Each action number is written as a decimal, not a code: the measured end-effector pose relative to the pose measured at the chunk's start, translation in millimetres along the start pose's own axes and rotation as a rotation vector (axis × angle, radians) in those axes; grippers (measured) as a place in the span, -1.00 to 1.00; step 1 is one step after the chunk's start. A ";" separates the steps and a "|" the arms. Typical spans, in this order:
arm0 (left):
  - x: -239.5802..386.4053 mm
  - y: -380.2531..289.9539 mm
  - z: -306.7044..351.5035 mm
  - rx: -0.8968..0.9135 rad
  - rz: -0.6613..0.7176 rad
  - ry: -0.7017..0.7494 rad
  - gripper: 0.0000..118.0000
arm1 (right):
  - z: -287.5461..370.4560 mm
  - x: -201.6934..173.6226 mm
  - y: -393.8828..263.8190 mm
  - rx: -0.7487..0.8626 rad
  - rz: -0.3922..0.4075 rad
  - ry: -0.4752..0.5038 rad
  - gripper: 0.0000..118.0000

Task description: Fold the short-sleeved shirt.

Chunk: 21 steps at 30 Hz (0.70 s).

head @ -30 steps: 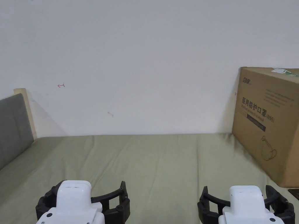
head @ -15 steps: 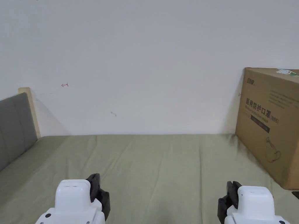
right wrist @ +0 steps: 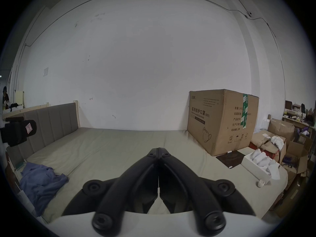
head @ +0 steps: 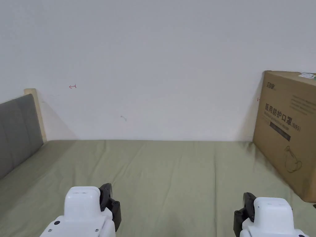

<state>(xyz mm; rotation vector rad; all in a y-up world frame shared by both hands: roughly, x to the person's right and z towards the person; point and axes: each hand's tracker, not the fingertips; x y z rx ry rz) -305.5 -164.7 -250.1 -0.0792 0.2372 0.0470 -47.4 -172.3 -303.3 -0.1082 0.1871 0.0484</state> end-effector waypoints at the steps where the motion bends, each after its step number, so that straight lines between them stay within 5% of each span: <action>1: -0.6 0.2 0.2 0.000 0.004 0.001 -1.00 | 0.5 -0.2 0.9 0.003 0.007 -0.001 -1.00; 9: -23.7 6.7 15.3 0.002 -0.007 0.076 -1.00 | -7.7 -18.7 7.0 -0.012 -0.001 0.111 -1.00; 21: -127.4 13.3 105.9 -0.035 -0.008 0.492 -1.00 | -17.3 -148.8 -5.0 -0.077 0.037 0.592 -1.00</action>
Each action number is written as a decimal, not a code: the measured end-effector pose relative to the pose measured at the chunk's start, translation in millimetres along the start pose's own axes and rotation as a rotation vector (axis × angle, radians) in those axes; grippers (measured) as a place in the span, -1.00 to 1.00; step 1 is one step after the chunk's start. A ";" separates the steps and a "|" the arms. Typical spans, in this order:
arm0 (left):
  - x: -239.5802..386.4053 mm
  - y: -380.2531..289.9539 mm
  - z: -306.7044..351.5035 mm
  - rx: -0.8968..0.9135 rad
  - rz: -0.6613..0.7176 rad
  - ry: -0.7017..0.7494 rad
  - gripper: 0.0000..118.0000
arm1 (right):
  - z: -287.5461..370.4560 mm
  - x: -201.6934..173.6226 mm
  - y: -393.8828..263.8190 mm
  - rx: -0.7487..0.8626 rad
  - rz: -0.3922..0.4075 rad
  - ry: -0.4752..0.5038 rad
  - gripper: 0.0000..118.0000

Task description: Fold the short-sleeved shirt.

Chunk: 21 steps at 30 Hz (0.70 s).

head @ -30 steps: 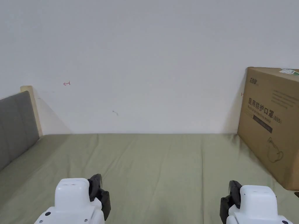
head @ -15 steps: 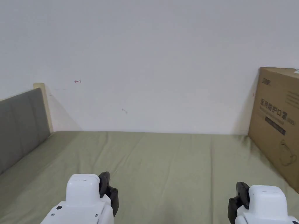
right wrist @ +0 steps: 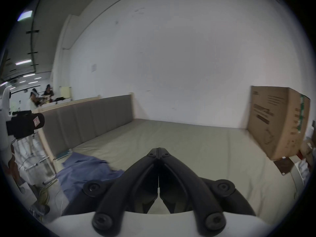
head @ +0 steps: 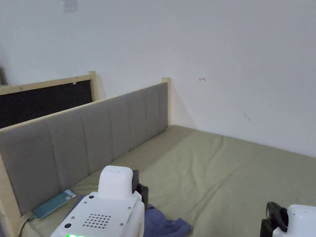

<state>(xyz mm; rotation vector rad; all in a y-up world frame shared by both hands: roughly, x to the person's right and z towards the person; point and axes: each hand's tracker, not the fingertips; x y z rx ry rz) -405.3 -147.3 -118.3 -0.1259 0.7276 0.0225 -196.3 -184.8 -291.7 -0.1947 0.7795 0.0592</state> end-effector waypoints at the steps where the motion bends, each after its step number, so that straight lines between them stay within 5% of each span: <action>1: -9.1 -0.1 3.1 -0.003 0.004 0.019 -1.00 | -4.2 -7.1 -3.8 -0.006 0.015 0.034 -1.00; 13: -61.4 -40.6 -22.5 -0.187 0.075 0.124 -1.00 | -14.3 -60.3 -25.4 -0.059 0.054 0.179 -1.00; 21: -76.7 -138.0 -158.5 -0.651 0.168 0.076 -1.00 | -18.5 -56.5 -42.5 -0.130 0.061 0.159 -1.00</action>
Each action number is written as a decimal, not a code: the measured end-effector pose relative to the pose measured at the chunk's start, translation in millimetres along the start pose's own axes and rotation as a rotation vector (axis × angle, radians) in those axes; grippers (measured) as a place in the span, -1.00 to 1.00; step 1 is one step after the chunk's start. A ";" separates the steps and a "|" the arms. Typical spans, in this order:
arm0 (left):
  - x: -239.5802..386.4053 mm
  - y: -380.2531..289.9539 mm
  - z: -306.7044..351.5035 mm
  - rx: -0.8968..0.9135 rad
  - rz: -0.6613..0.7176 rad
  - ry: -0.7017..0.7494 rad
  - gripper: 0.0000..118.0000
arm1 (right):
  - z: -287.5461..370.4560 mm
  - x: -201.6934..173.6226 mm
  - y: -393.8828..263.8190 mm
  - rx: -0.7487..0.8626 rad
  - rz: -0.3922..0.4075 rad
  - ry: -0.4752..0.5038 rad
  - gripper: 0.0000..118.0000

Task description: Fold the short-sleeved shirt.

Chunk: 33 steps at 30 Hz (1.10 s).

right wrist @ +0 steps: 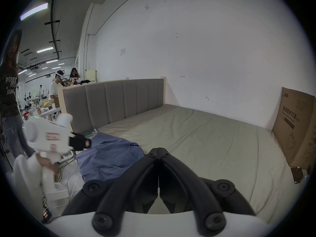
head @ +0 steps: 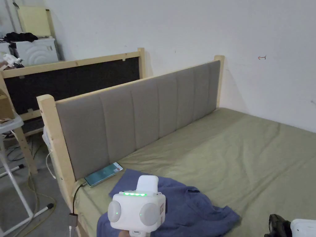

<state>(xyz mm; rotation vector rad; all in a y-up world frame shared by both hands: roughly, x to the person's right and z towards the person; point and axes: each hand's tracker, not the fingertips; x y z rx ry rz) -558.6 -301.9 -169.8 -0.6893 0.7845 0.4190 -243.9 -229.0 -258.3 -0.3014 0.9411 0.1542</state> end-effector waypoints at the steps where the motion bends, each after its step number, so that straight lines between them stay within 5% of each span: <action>1: 0.1 -2.4 -19.1 -0.060 -0.024 0.003 -1.00 | -1.3 1.6 -2.2 -0.014 -0.003 -0.005 -1.00; 3: 2.5 -10.2 -42.3 -0.125 -0.024 0.025 -0.97 | -4.1 5.4 -7.1 -0.040 -0.010 -0.014 -1.00; 4: 2.4 -11.5 -49.2 -0.144 -0.030 0.013 -0.62 | -5.6 6.4 -8.1 -0.048 -0.013 -0.018 -1.00; 5: 2.5 -11.5 -53.3 -0.170 -0.009 -0.006 0.38 | -7.3 8.0 -10.1 -0.058 -0.016 -0.024 -1.00; 7: 4.4 -10.4 -59.2 -0.234 -0.023 -0.068 0.80 | -11.1 10.8 -13.5 -0.081 -0.018 -0.037 -1.00; 9: 10.0 -5.9 -52.0 -0.158 -0.036 -0.113 0.97 | -14.7 13.3 -15.6 -0.105 -0.026 -0.043 -1.00; 10: 11.4 -5.1 -52.3 -0.159 -0.042 -0.090 0.86 | -15.8 14.2 -17.0 -0.112 -0.030 -0.042 -1.00; 16: 27.4 -7.1 -90.6 -0.265 -0.026 -0.089 0.95 | -20.6 14.1 -22.2 -0.154 -0.020 -0.053 -1.00; 18: 33.1 -20.7 -115.4 -0.353 -0.060 -0.042 0.51 | -21.3 14.9 -23.9 -0.163 -0.015 -0.058 -1.00; 21: 42.6 -24.8 -111.5 -0.309 -0.101 0.013 0.25 | -22.5 19.7 -26.8 -0.180 -0.030 -0.083 -1.00; 24: 36.3 -20.8 -103.0 -0.291 -0.095 0.005 -0.78 | -25.9 27.4 -29.4 -0.204 -0.070 -0.098 -1.00; 25: 32.7 -21.7 -104.9 -0.298 -0.097 0.033 -0.87 | -26.8 29.3 -29.8 -0.212 -0.082 -0.103 -1.00; 33: 4.9 1.4 -102.6 -0.367 0.126 -0.080 -0.89 | -18.8 47.4 -33.1 -0.230 -0.163 -0.139 -1.00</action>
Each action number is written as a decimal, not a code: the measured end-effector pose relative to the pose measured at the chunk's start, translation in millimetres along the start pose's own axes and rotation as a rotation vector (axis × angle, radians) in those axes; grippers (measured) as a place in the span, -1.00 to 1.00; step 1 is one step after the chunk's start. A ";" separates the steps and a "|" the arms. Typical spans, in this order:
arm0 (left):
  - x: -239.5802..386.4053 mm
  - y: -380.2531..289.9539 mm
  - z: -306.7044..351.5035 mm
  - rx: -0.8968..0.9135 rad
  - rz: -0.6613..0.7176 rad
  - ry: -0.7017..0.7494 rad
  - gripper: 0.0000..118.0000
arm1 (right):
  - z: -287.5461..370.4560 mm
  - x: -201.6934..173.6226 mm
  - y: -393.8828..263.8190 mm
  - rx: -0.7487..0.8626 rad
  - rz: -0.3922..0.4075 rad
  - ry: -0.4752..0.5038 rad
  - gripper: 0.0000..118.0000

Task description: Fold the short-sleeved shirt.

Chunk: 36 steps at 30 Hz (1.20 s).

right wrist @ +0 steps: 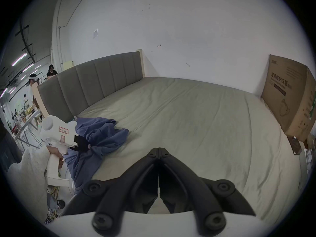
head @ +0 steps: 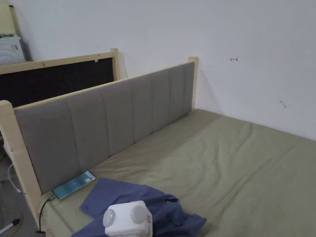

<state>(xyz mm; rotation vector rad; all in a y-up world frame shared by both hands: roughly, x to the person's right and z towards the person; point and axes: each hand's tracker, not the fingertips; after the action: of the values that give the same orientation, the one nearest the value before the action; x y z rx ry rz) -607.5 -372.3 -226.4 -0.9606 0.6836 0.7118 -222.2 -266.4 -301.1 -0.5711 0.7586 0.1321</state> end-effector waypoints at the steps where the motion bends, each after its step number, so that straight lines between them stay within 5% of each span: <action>1: -4.3 1.0 3.8 0.003 0.034 -0.042 -0.89 | 2.0 3.7 0.7 0.001 -0.015 -0.002 -1.00; 4: -12.5 5.7 19.5 0.020 0.156 -0.189 -0.89 | 8.1 16.6 2.8 0.013 -0.041 -0.024 -1.00; 13: 66.6 17.0 66.2 0.100 -0.006 -0.319 -0.89 | 43.1 74.8 11.1 0.083 -0.161 -0.148 -1.00; 28: 377.6 -88.2 172.8 -0.001 -0.494 -1.024 -0.89 | 163.4 203.0 5.7 0.289 -0.336 -0.546 -1.00; 36: 475.5 -238.7 117.9 -0.260 -0.775 -0.947 -0.89 | 218.5 251.5 -36.7 0.260 -0.370 -0.750 -1.00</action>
<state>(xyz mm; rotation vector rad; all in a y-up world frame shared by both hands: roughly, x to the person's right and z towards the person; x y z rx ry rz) -118.3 -252.4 -434.4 -0.8953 -0.6089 0.4682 105.6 -202.7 -329.3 -0.3607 -0.0662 -0.0958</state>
